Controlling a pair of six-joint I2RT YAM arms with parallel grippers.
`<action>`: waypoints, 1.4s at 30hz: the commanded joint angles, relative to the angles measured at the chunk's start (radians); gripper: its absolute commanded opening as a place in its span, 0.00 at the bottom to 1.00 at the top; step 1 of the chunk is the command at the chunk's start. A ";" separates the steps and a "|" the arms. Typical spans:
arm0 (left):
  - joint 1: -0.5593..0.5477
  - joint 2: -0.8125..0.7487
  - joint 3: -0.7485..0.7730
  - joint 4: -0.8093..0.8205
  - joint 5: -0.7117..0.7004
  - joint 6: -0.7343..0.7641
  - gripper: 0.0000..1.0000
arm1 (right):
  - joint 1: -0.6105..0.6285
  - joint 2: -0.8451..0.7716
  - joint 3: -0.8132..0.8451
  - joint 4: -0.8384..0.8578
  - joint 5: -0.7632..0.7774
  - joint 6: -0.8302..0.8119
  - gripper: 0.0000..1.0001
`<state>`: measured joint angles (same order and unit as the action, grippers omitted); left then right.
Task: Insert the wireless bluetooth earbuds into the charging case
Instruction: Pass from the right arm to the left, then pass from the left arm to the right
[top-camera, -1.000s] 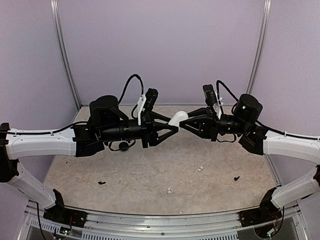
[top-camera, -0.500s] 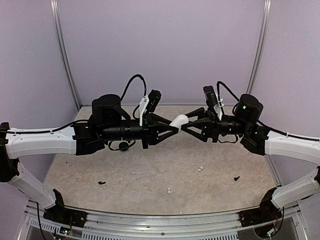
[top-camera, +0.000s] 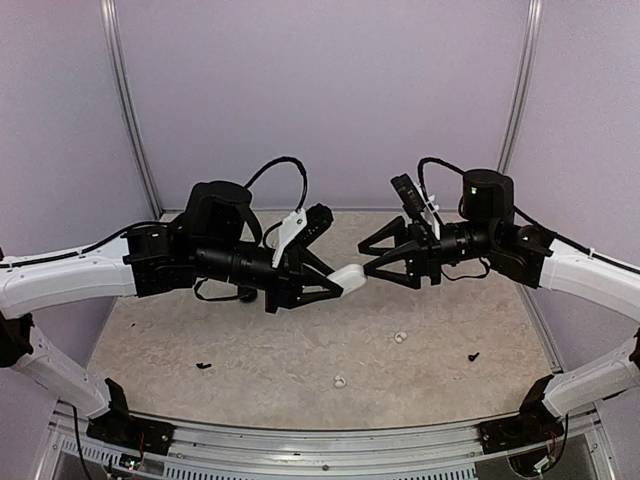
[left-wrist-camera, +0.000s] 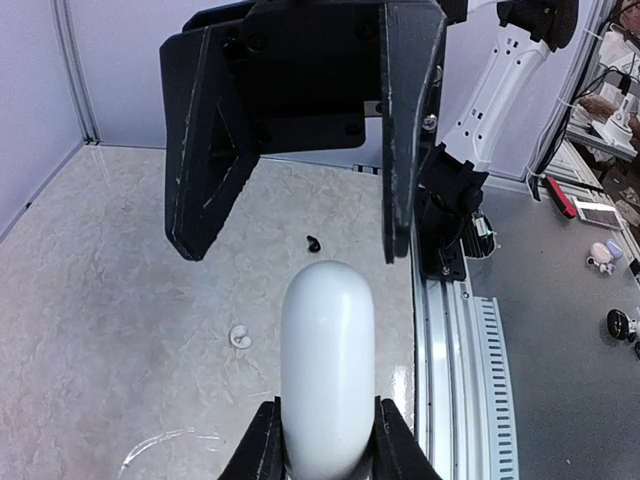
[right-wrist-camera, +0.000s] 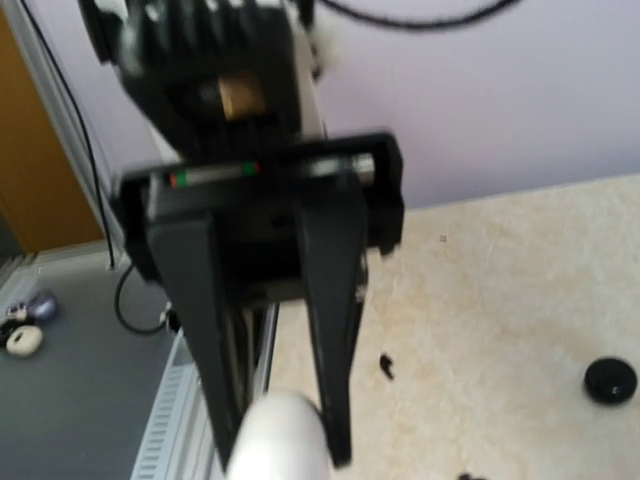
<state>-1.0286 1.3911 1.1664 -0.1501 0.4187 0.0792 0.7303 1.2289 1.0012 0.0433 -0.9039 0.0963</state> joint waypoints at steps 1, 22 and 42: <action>-0.009 -0.026 0.072 -0.133 0.008 0.060 0.06 | 0.033 0.029 0.071 -0.188 -0.013 -0.084 0.57; -0.026 0.026 0.159 -0.284 -0.051 0.137 0.06 | 0.154 0.139 0.199 -0.370 0.132 -0.204 0.33; -0.021 -0.282 -0.239 0.308 -0.294 0.023 0.94 | 0.124 0.020 0.080 0.014 0.129 -0.031 0.11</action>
<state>-1.0496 1.1904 1.0214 -0.1207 0.2039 0.1654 0.8684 1.3075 1.1271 -0.1570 -0.7559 -0.0406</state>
